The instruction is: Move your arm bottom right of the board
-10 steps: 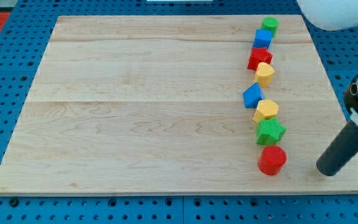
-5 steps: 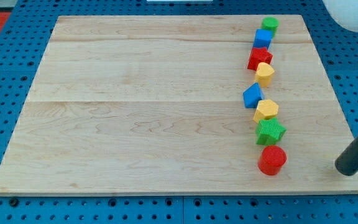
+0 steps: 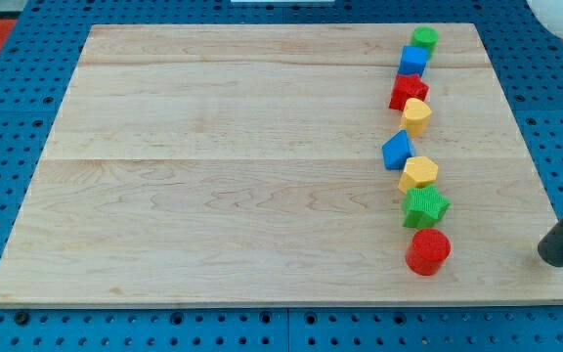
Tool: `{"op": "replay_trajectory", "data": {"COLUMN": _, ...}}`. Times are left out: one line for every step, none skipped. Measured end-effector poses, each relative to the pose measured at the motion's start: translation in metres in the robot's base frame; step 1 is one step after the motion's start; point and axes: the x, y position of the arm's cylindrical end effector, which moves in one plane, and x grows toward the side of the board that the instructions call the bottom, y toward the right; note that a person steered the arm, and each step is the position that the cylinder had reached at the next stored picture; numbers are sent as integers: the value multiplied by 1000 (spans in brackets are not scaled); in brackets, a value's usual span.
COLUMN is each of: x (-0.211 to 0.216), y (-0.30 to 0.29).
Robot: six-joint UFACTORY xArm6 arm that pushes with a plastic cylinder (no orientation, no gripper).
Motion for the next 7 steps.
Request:
{"op": "replay_trajectory", "data": {"x": 0, "y": 1}}
{"op": "replay_trajectory", "data": {"x": 0, "y": 1}}
{"op": "replay_trajectory", "data": {"x": 0, "y": 2}}
{"op": "replay_trajectory", "data": {"x": 0, "y": 3}}
{"op": "replay_trajectory", "data": {"x": 0, "y": 3}}
{"op": "replay_trajectory", "data": {"x": 0, "y": 3}}
{"op": "replay_trajectory", "data": {"x": -2, "y": 3}}
